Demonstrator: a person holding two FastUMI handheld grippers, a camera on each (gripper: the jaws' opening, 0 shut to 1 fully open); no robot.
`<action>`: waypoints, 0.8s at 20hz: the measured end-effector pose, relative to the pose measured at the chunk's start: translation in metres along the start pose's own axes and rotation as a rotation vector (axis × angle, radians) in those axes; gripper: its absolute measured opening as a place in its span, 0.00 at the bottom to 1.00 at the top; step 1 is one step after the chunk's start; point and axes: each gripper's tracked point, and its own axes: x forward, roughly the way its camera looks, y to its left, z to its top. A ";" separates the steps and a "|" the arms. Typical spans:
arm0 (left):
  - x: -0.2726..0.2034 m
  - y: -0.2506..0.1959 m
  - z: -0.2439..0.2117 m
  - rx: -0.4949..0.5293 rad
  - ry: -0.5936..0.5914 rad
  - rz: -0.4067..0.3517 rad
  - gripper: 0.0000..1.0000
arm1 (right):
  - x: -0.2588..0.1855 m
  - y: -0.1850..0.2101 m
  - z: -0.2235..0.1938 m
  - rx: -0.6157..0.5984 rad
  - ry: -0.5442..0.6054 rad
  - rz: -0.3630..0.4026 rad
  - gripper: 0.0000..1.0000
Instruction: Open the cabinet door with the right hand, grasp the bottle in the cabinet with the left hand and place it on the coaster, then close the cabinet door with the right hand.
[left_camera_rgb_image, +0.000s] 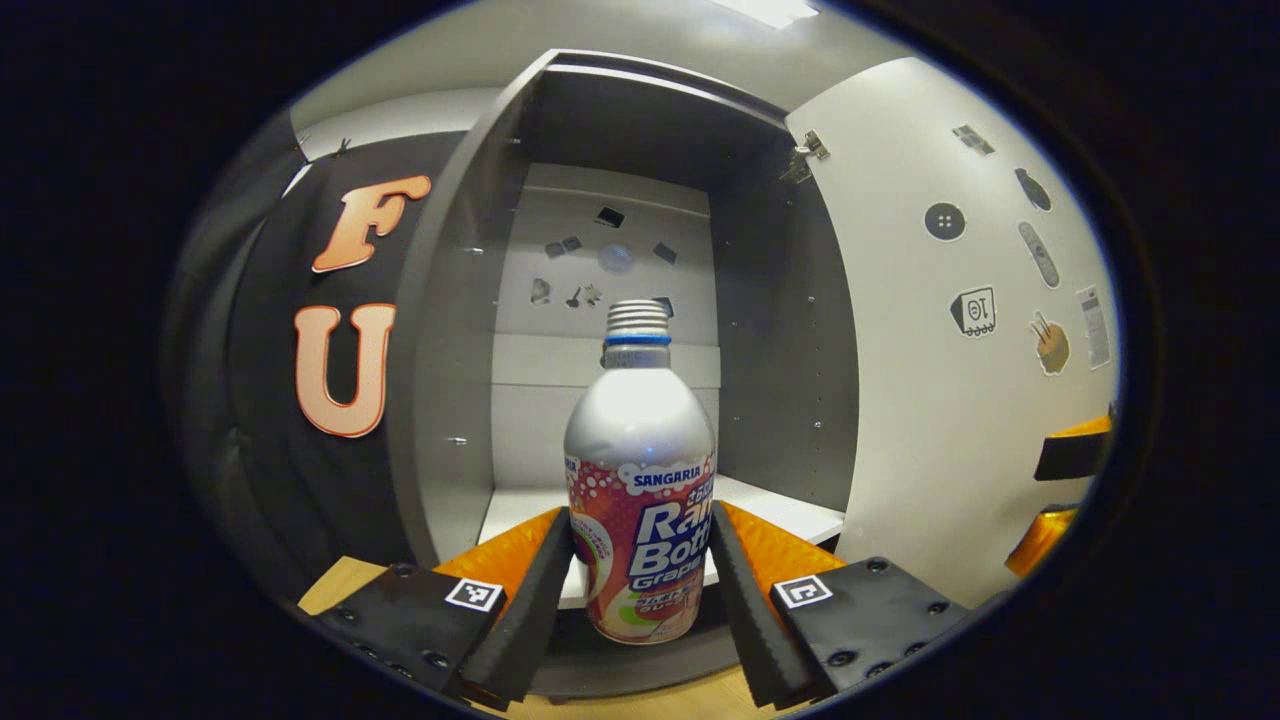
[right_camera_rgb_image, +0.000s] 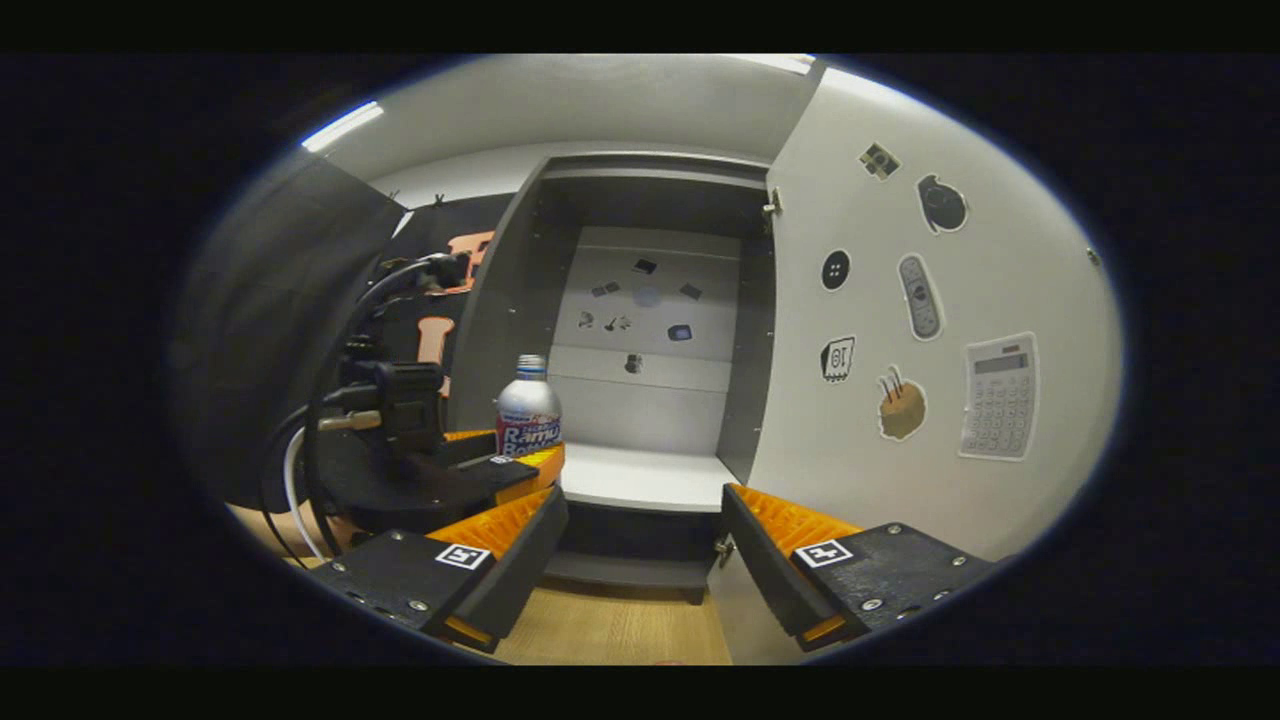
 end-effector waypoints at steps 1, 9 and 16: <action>-0.012 0.003 -0.004 0.000 -0.002 0.013 0.82 | -0.001 0.001 0.001 0.011 -0.010 0.002 0.95; -0.105 0.017 -0.046 0.008 -0.010 -0.043 0.83 | -0.031 0.026 0.004 0.000 -0.001 -0.070 0.95; -0.173 0.028 -0.128 -0.005 0.054 -0.121 0.84 | -0.074 0.078 -0.025 -0.025 0.083 -0.118 0.95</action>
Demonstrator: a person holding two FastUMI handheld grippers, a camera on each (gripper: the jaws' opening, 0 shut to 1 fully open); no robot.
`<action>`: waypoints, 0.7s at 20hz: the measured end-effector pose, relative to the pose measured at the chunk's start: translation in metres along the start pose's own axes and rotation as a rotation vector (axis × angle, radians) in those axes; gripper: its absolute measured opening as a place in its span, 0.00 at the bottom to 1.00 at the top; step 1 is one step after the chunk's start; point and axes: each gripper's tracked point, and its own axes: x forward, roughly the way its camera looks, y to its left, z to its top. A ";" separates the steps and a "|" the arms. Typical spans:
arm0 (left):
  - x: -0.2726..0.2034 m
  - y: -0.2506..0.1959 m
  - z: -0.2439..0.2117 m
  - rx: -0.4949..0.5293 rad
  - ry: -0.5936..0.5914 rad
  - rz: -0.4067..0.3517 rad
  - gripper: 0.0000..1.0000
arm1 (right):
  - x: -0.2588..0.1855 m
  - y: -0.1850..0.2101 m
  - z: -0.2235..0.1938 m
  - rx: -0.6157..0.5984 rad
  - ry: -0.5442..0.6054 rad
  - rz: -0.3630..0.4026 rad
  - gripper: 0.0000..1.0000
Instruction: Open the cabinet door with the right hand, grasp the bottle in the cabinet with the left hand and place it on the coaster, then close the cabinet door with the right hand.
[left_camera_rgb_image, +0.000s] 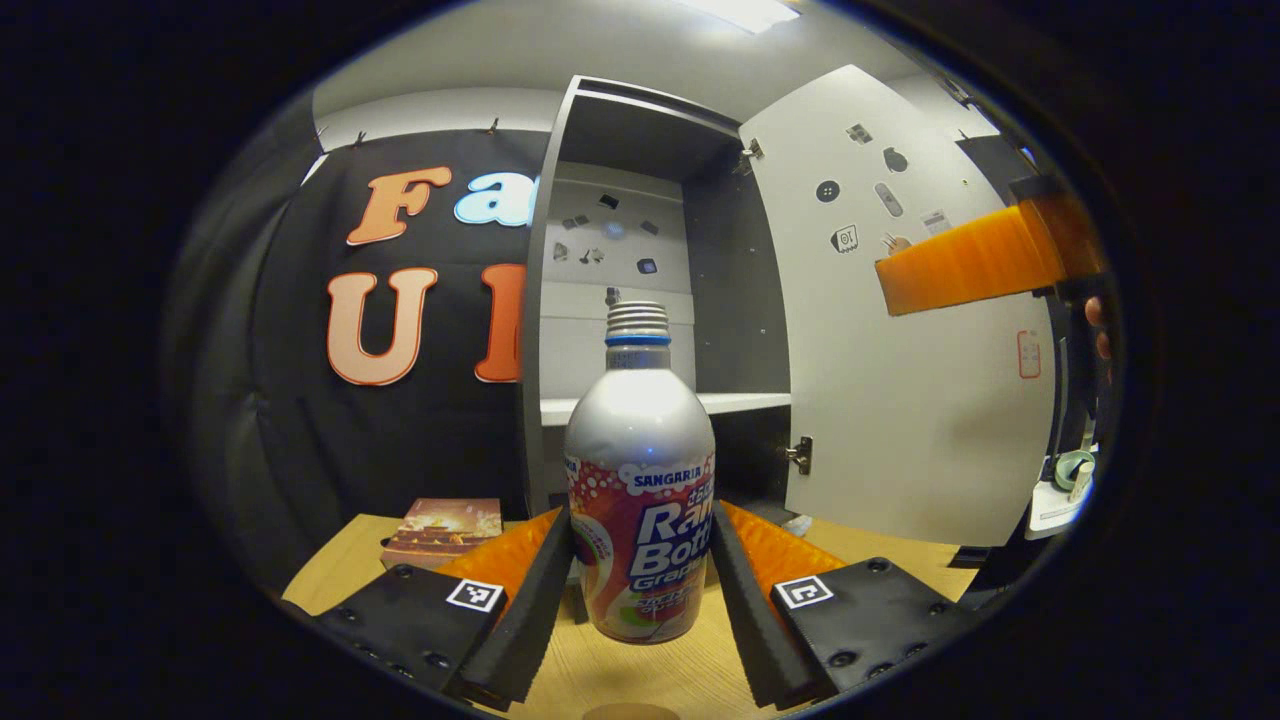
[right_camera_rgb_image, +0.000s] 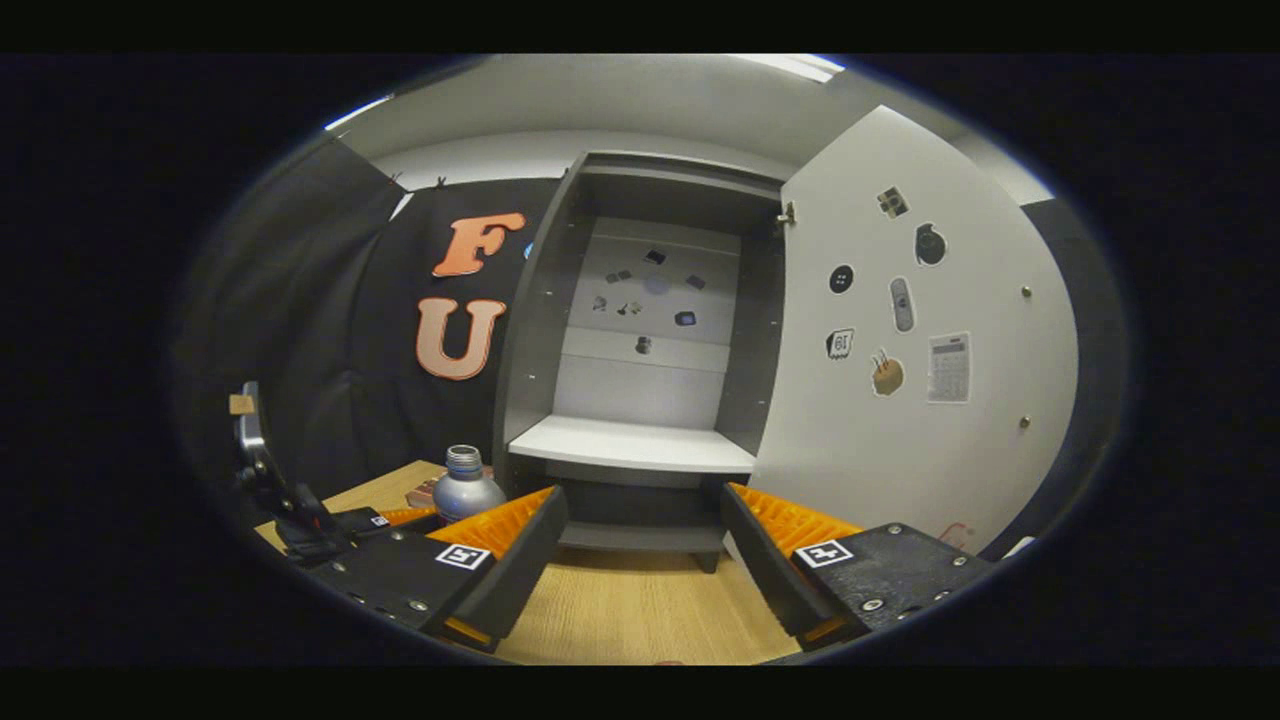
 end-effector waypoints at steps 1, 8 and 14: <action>-0.007 0.002 -0.014 -0.004 0.015 -0.002 0.83 | -0.007 0.005 -0.006 0.003 0.012 -0.007 0.95; -0.040 0.018 -0.107 -0.022 0.135 0.042 0.84 | -0.037 0.017 -0.049 -0.033 0.112 -0.024 0.95; -0.048 0.017 -0.147 0.010 0.182 0.065 0.84 | -0.034 0.022 -0.068 -0.034 0.150 0.014 0.95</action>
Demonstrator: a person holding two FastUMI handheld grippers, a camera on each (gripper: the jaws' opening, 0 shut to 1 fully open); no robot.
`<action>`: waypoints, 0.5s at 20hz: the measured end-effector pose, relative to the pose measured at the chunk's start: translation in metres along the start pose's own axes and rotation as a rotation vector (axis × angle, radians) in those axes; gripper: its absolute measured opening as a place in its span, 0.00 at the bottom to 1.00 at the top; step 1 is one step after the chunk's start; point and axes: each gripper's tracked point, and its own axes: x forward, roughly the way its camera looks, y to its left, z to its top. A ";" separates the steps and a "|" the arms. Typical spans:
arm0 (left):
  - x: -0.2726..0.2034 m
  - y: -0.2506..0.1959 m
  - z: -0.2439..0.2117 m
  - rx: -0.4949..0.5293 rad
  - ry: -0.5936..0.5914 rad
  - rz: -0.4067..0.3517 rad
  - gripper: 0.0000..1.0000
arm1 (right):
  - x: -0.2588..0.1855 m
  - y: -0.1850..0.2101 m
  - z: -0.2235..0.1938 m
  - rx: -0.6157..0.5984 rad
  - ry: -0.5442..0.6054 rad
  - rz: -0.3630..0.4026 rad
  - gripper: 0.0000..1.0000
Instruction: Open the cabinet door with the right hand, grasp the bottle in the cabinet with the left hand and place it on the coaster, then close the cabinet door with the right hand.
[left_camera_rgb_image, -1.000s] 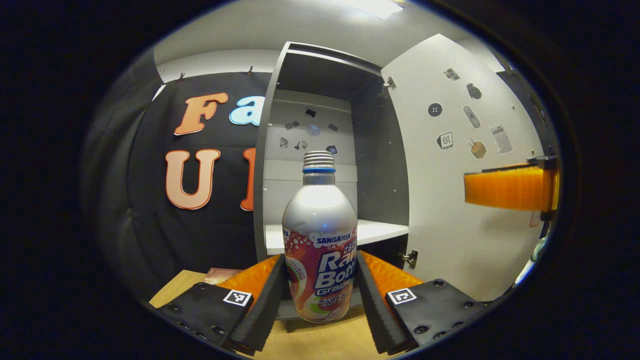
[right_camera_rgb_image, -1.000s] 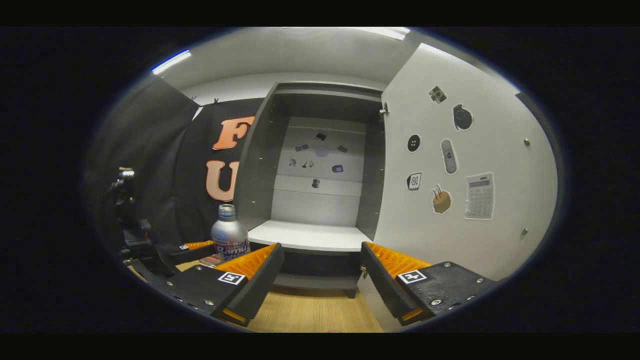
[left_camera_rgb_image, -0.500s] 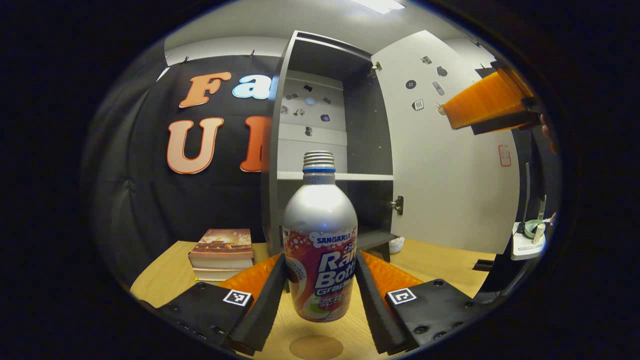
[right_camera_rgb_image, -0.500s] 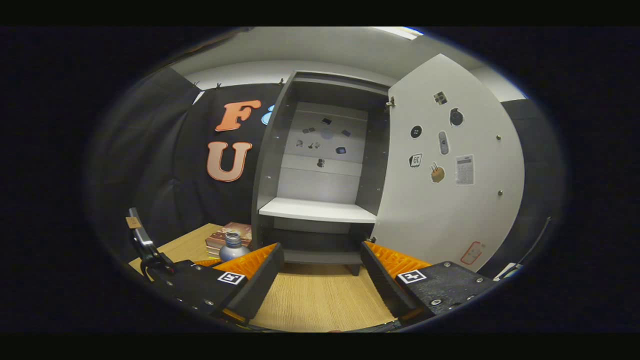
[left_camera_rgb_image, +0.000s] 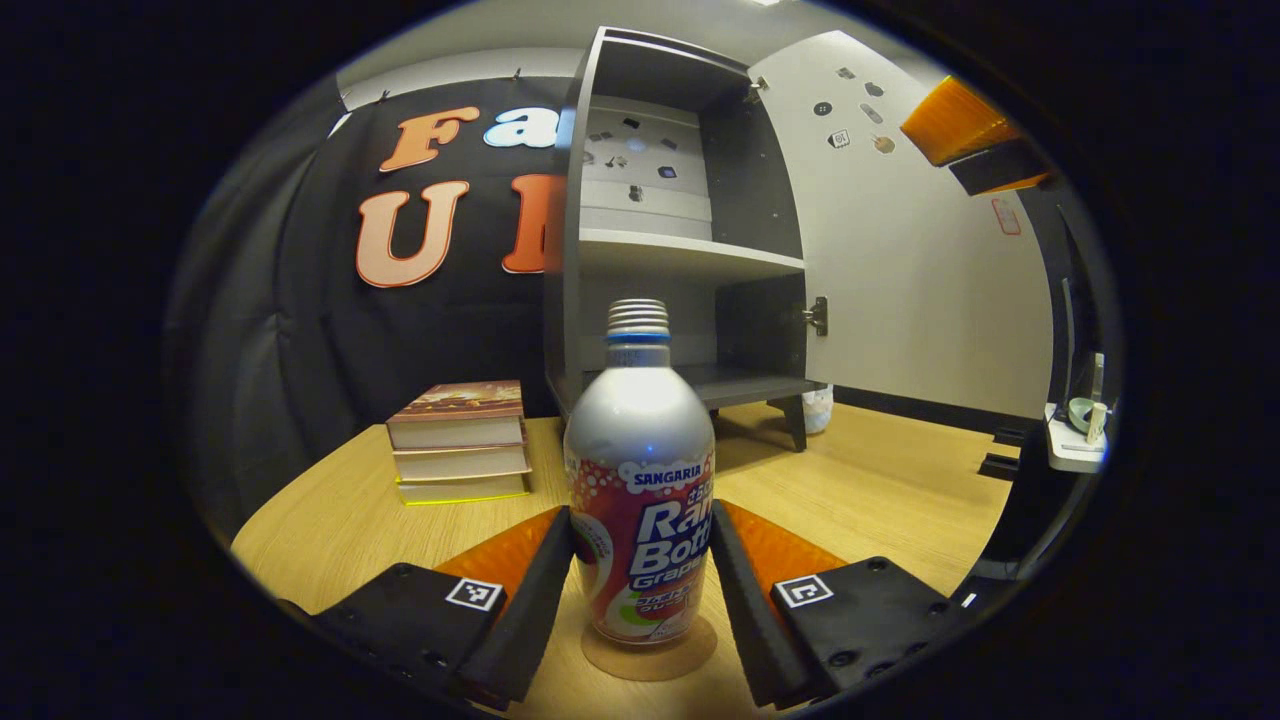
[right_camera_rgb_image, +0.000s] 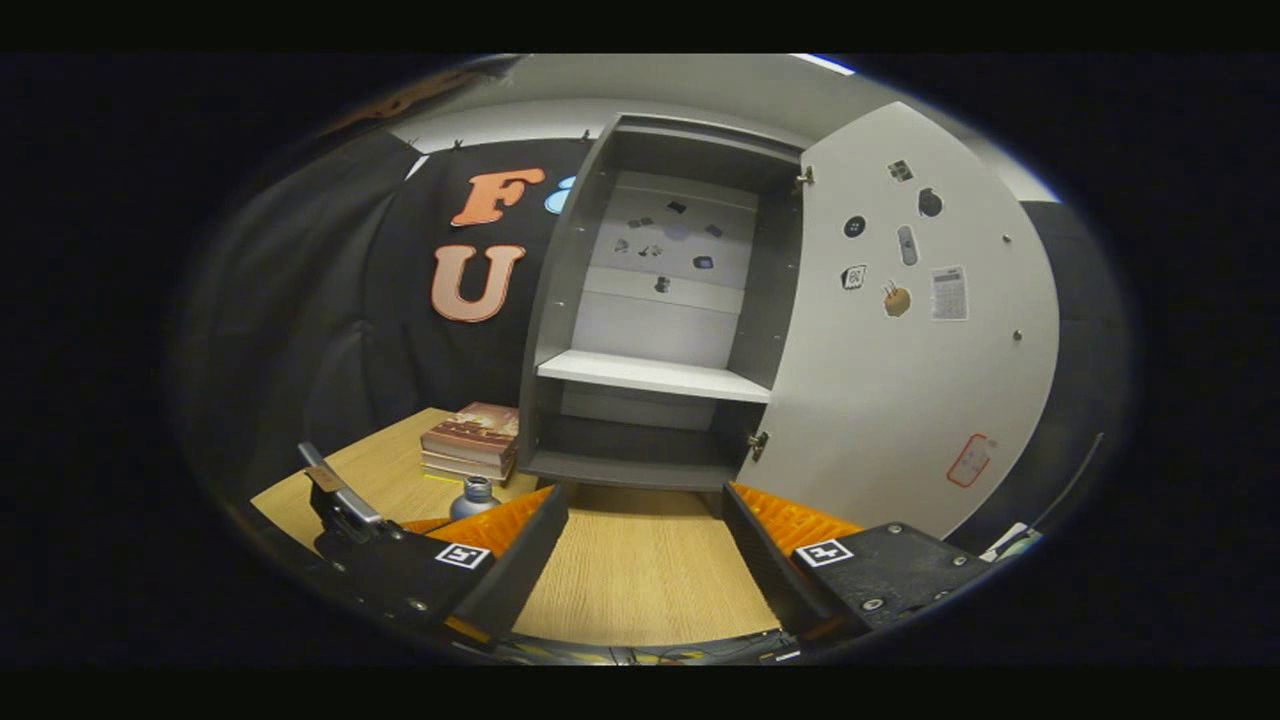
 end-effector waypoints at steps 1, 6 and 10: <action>-0.002 0.000 -0.003 -0.008 0.005 0.003 0.84 | 0.001 0.000 0.000 0.004 -0.003 0.001 0.95; -0.006 0.003 -0.021 -0.066 0.041 0.038 0.84 | 0.003 0.001 -0.007 0.005 0.014 0.015 0.95; -0.007 0.000 -0.019 -0.066 0.031 0.037 0.84 | 0.002 0.003 -0.009 0.005 0.019 0.025 0.95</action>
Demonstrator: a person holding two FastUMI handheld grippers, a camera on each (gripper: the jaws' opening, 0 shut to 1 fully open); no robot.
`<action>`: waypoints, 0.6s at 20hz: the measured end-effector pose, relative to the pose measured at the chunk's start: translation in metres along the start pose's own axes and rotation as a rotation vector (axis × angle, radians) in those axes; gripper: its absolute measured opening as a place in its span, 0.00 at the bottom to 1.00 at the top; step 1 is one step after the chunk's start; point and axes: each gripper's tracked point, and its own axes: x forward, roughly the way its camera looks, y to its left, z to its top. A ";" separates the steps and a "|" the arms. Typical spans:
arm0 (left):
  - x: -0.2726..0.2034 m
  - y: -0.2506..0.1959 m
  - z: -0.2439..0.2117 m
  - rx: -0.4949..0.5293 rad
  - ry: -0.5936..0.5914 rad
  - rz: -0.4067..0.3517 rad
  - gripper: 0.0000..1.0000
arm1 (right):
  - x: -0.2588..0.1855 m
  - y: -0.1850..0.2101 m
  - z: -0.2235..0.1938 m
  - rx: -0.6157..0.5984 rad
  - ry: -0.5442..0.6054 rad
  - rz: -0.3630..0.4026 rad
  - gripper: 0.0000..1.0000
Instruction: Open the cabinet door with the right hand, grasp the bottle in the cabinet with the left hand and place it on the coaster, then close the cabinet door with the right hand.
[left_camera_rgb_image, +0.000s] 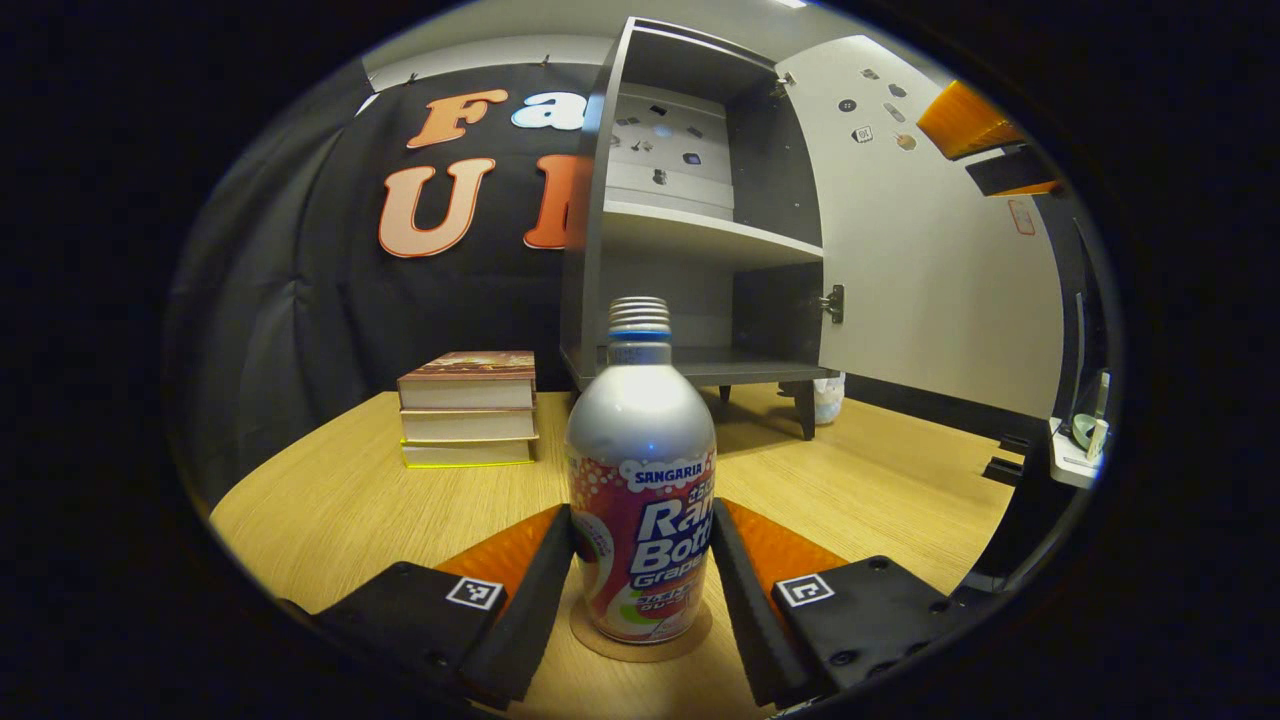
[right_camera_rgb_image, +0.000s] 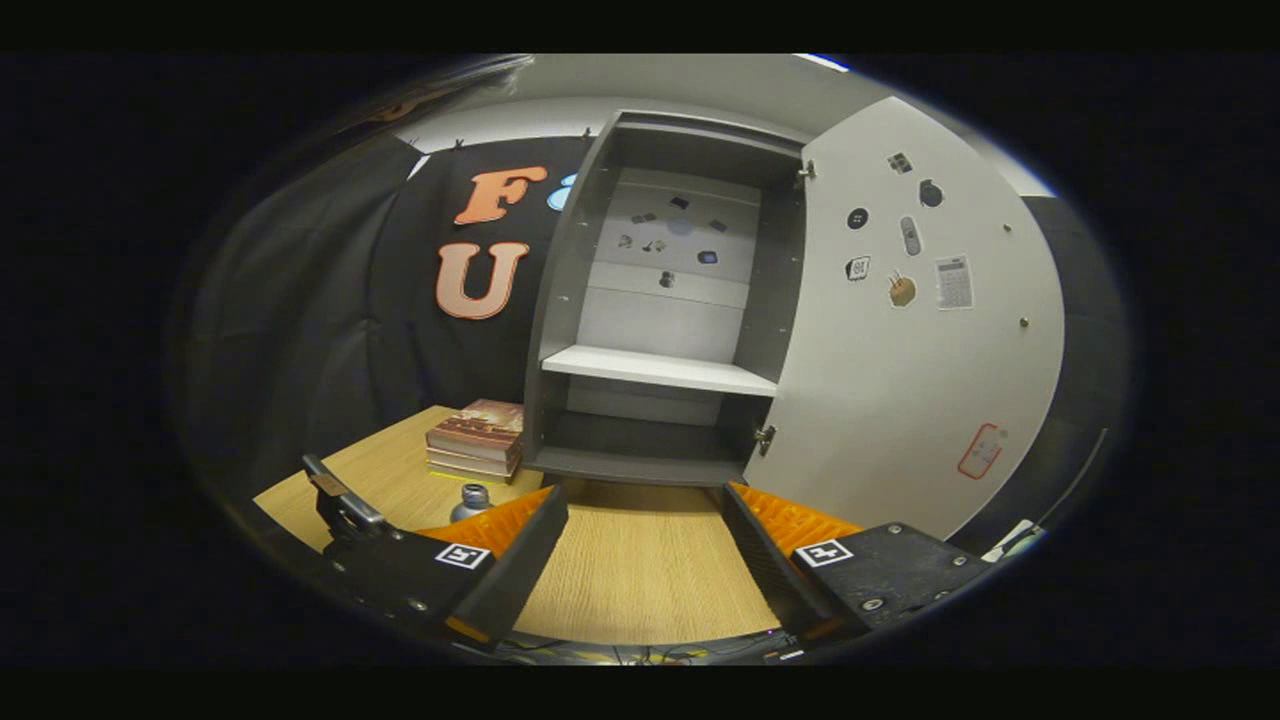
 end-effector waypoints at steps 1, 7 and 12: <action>-0.001 0.002 -0.001 0.001 0.002 -0.001 0.85 | 0.001 0.001 -0.001 0.001 0.002 0.002 0.95; -0.006 -0.001 -0.002 0.028 0.019 -0.005 0.87 | 0.000 0.000 -0.005 0.018 0.015 0.012 0.95; -0.004 0.000 0.005 0.056 0.023 -0.004 0.89 | -0.004 0.000 -0.002 0.021 0.012 0.009 0.95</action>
